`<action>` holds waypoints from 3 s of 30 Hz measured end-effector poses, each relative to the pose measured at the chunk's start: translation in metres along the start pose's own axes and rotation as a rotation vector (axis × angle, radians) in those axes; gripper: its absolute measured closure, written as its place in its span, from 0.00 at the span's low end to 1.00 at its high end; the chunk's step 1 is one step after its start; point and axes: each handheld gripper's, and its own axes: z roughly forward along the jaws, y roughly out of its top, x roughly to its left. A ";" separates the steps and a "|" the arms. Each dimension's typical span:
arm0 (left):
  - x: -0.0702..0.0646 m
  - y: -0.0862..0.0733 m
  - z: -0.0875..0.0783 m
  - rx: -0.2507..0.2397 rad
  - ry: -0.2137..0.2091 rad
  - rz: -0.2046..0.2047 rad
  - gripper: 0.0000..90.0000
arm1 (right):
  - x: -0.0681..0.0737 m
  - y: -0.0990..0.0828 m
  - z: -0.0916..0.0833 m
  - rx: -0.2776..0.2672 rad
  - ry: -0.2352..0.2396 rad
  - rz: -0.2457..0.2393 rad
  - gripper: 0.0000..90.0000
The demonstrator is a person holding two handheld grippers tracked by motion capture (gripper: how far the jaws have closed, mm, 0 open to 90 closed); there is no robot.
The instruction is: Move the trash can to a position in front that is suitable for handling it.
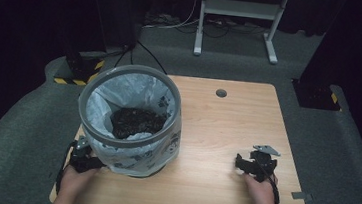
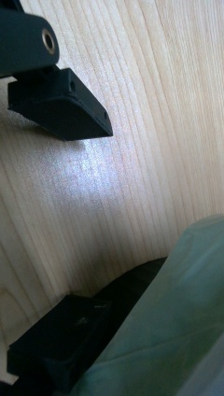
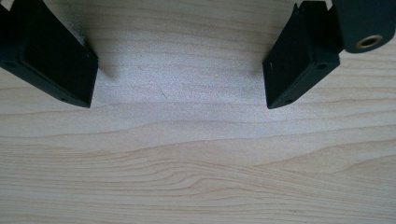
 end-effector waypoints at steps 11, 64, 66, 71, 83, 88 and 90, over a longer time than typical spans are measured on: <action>-0.002 0.000 0.000 0.007 0.022 0.005 0.16 | -0.004 -0.001 -0.006 -0.023 0.013 -0.012 0.13; -0.010 0.046 -0.064 -0.164 0.089 0.062 0.17 | 0.037 0.014 -0.025 -0.139 0.118 -0.197 0.13; -0.009 0.046 -0.064 -0.165 0.087 0.053 0.17 | 0.038 0.013 -0.025 -0.134 0.121 -0.200 0.13; -0.010 0.046 -0.064 -0.172 0.093 0.055 0.18 | 0.039 0.013 -0.024 -0.133 0.122 -0.200 0.13; -0.017 0.051 -0.059 -0.173 0.074 0.057 0.20 | 0.035 0.013 -0.026 -0.139 0.121 -0.191 0.13; -0.026 0.057 -0.053 -0.168 0.044 0.067 0.20 | 0.031 0.012 -0.027 -0.142 0.117 -0.188 0.13; -0.029 0.060 -0.050 -0.167 0.037 0.072 0.20 | 0.029 0.011 -0.028 -0.143 0.112 -0.182 0.13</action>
